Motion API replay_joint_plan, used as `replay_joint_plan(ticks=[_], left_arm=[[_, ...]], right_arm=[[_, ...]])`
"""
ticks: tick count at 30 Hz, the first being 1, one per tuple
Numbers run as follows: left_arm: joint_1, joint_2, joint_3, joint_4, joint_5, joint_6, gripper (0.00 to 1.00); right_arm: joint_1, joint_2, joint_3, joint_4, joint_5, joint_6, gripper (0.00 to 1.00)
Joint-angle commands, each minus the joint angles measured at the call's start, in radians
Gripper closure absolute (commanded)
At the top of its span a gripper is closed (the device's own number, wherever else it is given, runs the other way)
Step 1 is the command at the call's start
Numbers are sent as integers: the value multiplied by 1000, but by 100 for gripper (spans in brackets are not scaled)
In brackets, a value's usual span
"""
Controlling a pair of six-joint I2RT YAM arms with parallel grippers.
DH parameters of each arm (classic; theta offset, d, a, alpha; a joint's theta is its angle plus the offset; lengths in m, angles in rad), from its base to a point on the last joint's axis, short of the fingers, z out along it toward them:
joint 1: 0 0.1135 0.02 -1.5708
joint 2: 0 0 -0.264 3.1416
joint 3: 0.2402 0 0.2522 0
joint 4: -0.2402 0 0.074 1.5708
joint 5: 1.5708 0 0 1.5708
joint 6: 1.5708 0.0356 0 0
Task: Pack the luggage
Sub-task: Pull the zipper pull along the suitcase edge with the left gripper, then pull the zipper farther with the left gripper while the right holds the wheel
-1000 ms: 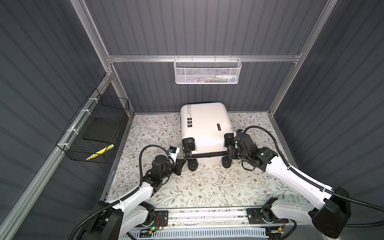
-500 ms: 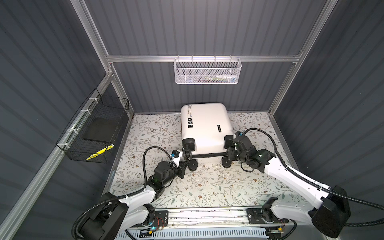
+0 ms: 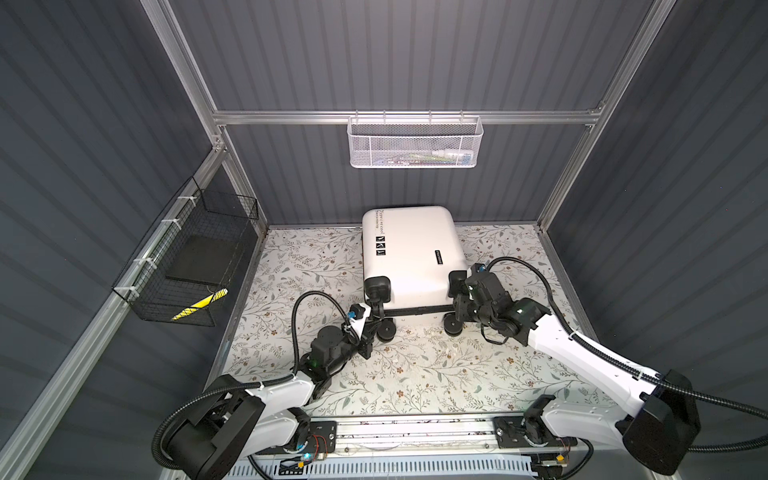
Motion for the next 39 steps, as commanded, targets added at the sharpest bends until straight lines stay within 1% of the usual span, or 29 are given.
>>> replay_joint_plan(ticks=[1,8,14,19,32,39], left_arm=[[-60,-18,75,74,71,76,100],[-91,-34,117,-10,58,111,100],[-107,-15,139,-33,60,124,100],[-134,-9,170,-69,52,147,100],[-195,66,251,-88,41,169,100],[-231,131,311,-92,41,179,100]], right_arm=[[7,14,14,37,-55,11,94],[8,-7,89,5,-37,-18,95],[9,21,53,30,-73,2,97],[9,18,41,41,-74,7,97],[12,10,79,30,-82,-2,99],[13,14,49,60,-98,22,100]])
